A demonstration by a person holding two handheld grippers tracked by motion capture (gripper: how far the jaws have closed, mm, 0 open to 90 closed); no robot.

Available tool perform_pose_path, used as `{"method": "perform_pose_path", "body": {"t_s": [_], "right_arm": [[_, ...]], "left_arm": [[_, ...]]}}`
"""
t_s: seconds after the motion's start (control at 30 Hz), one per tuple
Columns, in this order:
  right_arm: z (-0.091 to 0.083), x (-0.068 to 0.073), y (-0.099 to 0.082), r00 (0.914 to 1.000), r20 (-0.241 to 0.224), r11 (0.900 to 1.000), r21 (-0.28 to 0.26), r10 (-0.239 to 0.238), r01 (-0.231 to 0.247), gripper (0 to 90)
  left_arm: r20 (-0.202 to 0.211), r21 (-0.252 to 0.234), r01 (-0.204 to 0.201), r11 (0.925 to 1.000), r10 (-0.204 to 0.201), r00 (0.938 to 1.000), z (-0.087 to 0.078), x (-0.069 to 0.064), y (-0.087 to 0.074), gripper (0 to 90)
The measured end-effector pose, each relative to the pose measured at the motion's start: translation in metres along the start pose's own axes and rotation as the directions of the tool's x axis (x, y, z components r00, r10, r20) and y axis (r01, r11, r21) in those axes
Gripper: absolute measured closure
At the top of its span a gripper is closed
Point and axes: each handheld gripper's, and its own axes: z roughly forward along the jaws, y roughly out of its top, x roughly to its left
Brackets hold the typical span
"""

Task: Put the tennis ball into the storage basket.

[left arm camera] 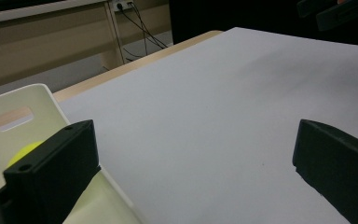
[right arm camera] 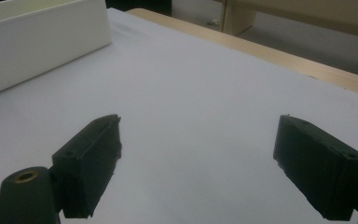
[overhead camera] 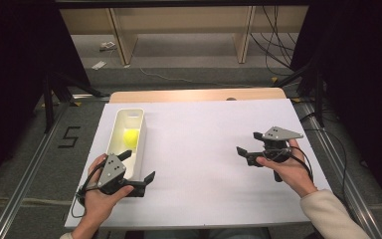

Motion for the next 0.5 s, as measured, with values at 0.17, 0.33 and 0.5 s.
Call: {"method": "perform_pose_path", "body": {"t_s": [0.17, 0.33, 0.5], "right_arm": [[-0.005, -0.002, -0.005, 1.0, 0.005, 1.0, 0.004, 0.006, -0.006, 15.5], [-0.011, -0.003, -0.01, 0.9997, 0.012, 0.9998, 0.001, 0.021, -0.021, 15.5], [-0.015, -0.004, -0.016, 0.9996, 0.013, 0.9997, 0.006, 0.024, -0.024, 15.5]], "left_arm": [[0.001, 0.0, -0.002, 1.0, 0.002, 1.0, 0.0, 0.0, 0.0, 0.0], [0.002, -0.001, -0.001, 1.0, 0.001, 1.0, 0.0, 0.0, 0.0, 0.0], [0.001, -0.001, -0.002, 1.0, 0.002, 1.0, 0.0, 0.0, 0.0, 0.0]]}}
